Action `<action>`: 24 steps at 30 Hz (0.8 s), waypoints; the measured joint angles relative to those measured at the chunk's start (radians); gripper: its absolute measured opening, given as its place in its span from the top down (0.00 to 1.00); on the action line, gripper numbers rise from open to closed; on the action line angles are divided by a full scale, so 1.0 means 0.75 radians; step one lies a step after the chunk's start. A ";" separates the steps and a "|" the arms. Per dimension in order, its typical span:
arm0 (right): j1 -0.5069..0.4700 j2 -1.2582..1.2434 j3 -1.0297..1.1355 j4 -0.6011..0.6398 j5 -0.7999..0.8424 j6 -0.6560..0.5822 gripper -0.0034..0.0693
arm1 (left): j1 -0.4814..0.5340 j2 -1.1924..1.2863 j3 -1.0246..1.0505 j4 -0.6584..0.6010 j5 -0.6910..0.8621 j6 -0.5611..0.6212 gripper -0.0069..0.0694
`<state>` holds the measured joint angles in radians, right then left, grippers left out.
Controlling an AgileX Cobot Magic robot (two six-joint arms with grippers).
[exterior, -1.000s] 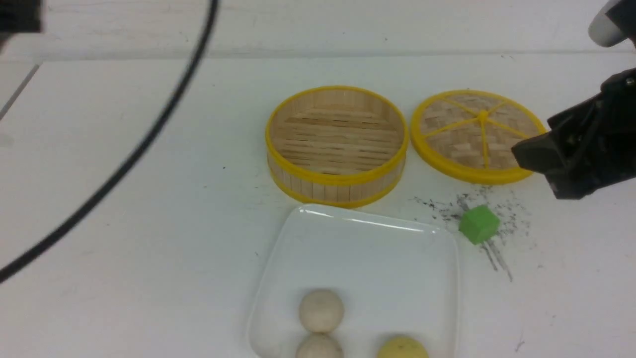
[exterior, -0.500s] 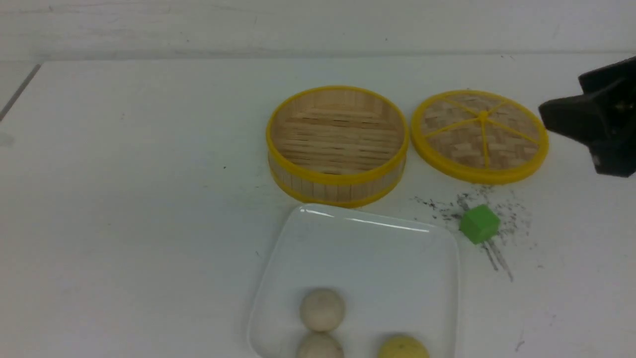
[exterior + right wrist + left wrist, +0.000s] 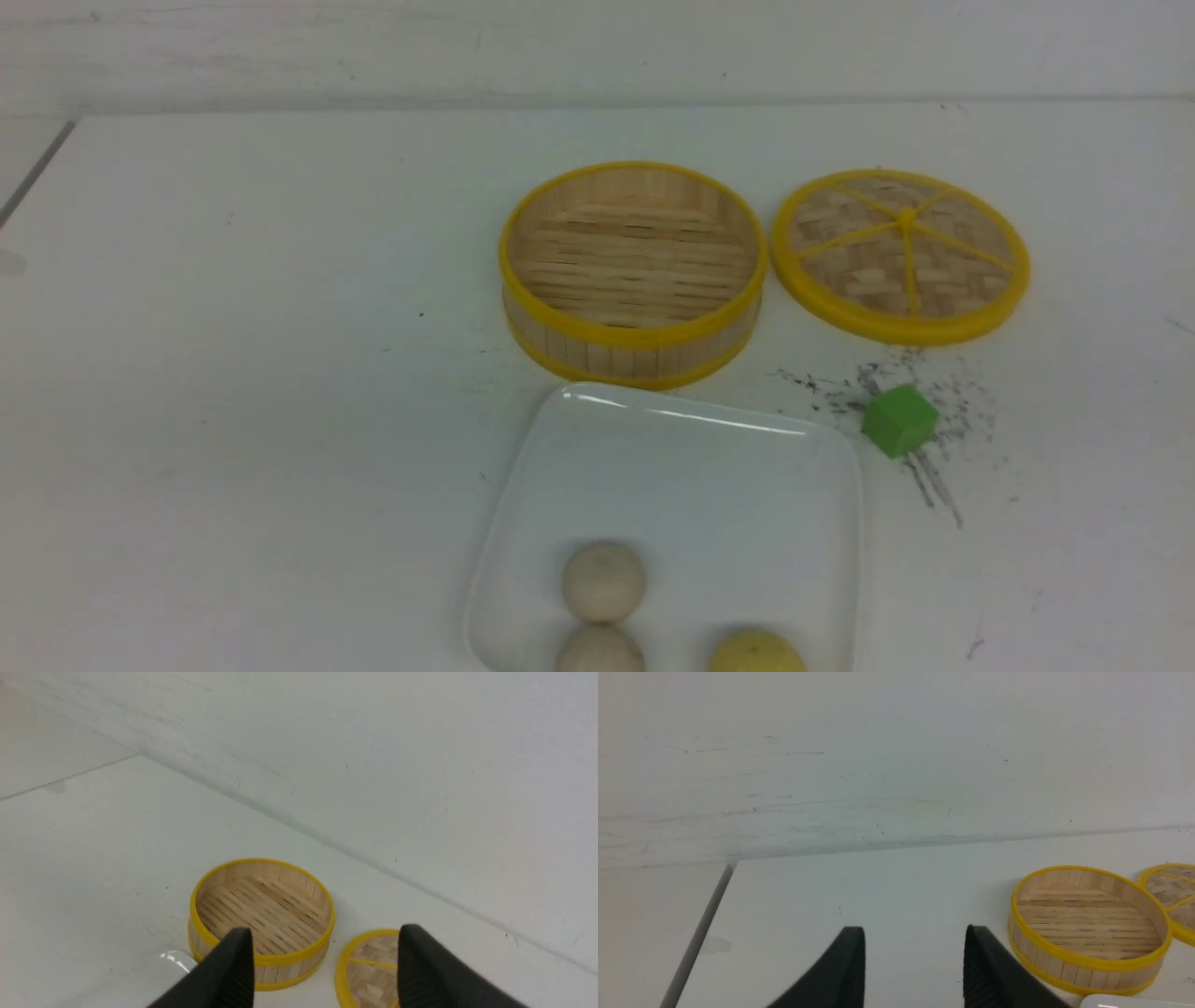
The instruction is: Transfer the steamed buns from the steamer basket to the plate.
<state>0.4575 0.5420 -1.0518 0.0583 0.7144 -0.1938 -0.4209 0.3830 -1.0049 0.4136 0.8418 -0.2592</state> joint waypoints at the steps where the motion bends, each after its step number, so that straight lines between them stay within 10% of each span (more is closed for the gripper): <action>1: 0.000 -0.017 -0.001 -0.002 0.005 0.000 0.37 | 0.000 0.000 0.000 0.001 -0.002 0.000 0.53; 13: 0.000 -0.507 -0.005 -0.061 0.409 0.038 0.37 | 0.000 0.000 0.010 -0.049 -0.089 0.001 0.59; 24: -0.003 -0.758 0.509 -0.145 0.161 0.241 0.37 | 0.000 0.000 0.120 -0.171 -0.241 0.005 0.59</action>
<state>0.4552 -0.0264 -0.6699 -0.0503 0.8354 -0.0130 -0.4209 0.3830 -0.9150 0.2853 0.6610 -0.2556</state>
